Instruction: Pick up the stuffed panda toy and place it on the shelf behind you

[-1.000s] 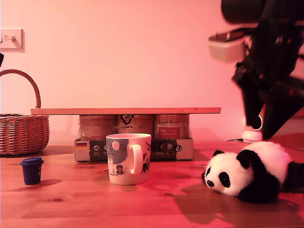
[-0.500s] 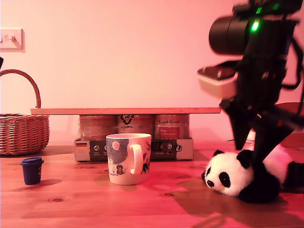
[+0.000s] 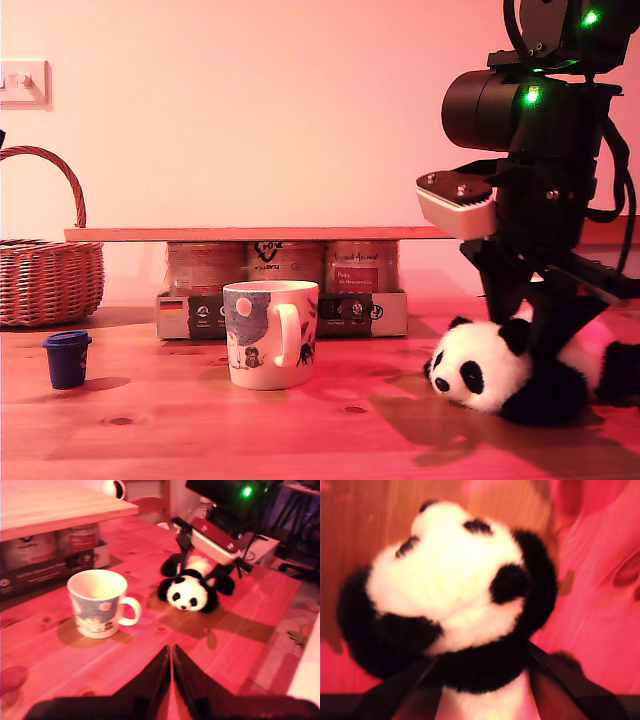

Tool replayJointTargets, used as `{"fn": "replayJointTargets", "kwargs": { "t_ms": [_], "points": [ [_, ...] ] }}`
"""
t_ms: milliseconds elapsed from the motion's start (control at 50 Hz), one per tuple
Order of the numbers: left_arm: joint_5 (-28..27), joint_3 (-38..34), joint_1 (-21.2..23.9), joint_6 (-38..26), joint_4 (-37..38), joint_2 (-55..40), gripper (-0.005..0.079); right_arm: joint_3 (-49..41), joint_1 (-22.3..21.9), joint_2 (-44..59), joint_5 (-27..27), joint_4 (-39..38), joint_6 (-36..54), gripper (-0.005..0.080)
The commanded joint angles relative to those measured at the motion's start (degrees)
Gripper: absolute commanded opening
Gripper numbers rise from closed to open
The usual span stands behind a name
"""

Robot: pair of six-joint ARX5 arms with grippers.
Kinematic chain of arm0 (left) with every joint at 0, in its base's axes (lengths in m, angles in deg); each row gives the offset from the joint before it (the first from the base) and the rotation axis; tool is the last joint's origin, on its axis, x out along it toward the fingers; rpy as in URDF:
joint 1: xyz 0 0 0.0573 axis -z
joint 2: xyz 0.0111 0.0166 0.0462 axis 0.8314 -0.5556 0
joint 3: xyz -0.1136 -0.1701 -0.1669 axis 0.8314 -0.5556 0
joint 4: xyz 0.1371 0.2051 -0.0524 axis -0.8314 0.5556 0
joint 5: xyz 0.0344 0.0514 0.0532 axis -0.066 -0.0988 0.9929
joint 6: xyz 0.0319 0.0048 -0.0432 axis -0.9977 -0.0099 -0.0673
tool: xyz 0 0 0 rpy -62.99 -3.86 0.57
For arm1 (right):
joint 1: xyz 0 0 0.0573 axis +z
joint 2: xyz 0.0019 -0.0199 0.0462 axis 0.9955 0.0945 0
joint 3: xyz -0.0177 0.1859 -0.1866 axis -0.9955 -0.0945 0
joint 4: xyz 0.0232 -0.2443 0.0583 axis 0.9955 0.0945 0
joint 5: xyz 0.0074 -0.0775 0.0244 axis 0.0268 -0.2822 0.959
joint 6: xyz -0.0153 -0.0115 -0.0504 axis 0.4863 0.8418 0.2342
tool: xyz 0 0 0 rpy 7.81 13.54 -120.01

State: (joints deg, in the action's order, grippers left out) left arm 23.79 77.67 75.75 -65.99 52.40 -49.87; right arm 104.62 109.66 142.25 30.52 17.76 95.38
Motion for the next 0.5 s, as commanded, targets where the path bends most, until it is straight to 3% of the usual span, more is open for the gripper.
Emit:
{"fn": "replayJointTargets", "kwargs": {
  "t_ms": [0,220,480],
  "points": [
    [0.31,0.57,0.17,-0.09,-0.15,-0.33,-0.0021,-0.20,-0.37,1.40,0.90,-0.09,0.33,0.0396],
    [0.39,0.57,0.15,-0.09,-0.13,-0.33,-0.0021,-0.20,-0.37,1.64,0.87,-0.70,-0.31,0.0140],
    [0.70,0.57,0.17,-0.11,-0.13,-0.31,-0.0021,-0.20,-0.33,1.62,0.61,-2.60,-2.69,0.0096]
  ]
}}
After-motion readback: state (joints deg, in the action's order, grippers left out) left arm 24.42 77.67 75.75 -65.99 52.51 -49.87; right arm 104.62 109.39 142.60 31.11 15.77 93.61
